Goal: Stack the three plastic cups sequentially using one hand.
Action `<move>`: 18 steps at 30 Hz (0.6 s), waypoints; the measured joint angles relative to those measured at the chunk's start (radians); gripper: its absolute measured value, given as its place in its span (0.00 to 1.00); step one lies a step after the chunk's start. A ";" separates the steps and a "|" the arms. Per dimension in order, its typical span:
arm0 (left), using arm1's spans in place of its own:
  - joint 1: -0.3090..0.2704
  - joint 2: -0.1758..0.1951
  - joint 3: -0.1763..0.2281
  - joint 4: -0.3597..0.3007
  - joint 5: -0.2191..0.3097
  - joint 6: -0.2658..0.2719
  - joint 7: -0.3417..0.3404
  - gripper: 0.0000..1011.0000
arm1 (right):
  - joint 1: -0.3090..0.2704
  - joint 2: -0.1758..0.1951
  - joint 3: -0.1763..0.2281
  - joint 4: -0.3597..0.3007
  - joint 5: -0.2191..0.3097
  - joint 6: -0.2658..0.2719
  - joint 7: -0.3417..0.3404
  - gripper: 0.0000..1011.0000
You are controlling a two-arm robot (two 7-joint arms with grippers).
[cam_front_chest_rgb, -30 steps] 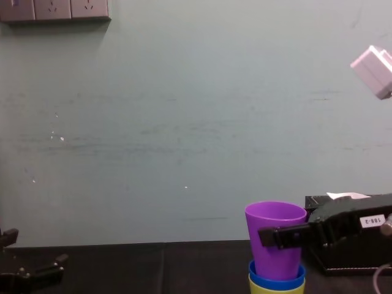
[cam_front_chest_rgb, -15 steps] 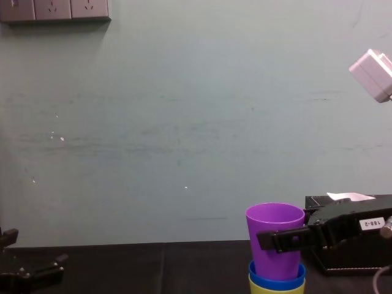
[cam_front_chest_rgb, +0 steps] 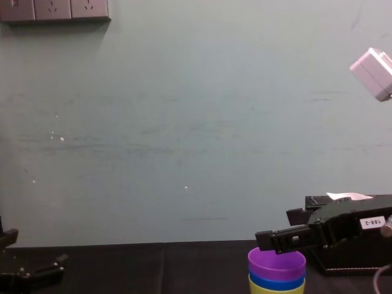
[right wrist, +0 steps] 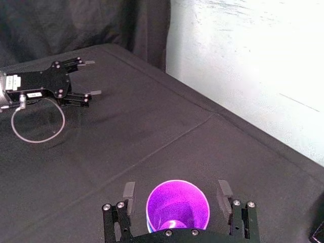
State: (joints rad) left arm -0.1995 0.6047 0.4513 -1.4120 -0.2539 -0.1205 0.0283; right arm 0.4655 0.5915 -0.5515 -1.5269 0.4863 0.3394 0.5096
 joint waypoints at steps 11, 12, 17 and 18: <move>0.000 0.000 0.000 0.000 0.000 0.000 0.000 1.00 | -0.095 0.057 0.085 -0.095 0.007 -0.025 -0.061 0.99; 0.000 0.000 0.000 0.000 0.000 0.000 0.000 1.00 | -0.105 0.062 0.094 -0.103 0.007 -0.027 -0.069 0.99; 0.000 0.000 0.000 0.000 0.000 0.000 0.000 1.00 | -0.178 0.090 0.166 -0.136 0.012 -0.039 -0.119 0.99; 0.000 0.000 0.000 0.000 0.000 0.000 0.000 1.00 | -0.186 0.091 0.175 -0.136 0.016 -0.038 -0.124 0.99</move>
State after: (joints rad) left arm -0.1995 0.6047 0.4514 -1.4119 -0.2539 -0.1206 0.0283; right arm 0.2800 0.6830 -0.3767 -1.6628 0.5023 0.3019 0.3854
